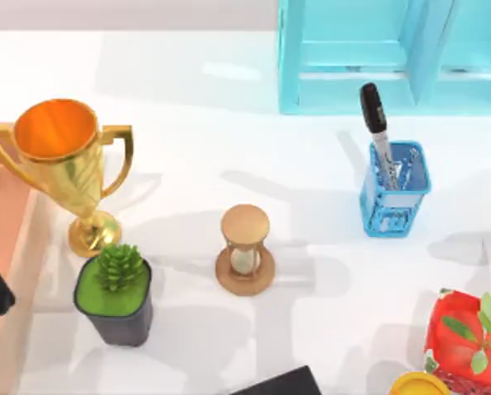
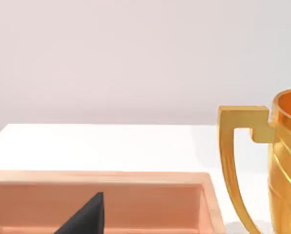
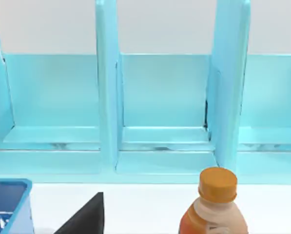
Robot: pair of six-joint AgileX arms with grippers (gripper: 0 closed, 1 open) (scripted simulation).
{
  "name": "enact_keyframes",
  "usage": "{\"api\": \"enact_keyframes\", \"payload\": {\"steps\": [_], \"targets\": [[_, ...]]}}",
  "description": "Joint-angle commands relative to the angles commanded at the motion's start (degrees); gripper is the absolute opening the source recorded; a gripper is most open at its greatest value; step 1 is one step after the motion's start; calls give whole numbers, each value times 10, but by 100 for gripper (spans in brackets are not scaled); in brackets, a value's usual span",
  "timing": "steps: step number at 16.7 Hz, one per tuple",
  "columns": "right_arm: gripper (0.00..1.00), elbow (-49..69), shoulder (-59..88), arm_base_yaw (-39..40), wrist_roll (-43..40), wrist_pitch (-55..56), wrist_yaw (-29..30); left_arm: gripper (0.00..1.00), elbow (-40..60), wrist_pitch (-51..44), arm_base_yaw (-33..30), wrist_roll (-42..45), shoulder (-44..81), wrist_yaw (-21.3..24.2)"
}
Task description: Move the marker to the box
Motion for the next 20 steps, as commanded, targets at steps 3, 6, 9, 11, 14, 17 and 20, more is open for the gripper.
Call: {"api": "enact_keyframes", "payload": {"steps": [3,6,9,11,14,17,20], "targets": [[100,0,0,0,0,0,0,100,4,5,-3,-2,5,-1],[100,0,0,0,0,0,0,100,44,56,-33,-19,57,-12],[100,0,0,0,0,0,0,100,111,143,-87,-54,162,-29],[100,0,0,0,0,0,0,100,162,212,-132,-84,260,-41],[100,0,0,0,0,0,0,100,243,320,-206,-134,439,-56],[100,0,0,0,0,0,0,100,321,421,-281,-186,639,-64],[100,0,0,0,0,0,0,100,389,506,-353,-235,838,-64]]}}
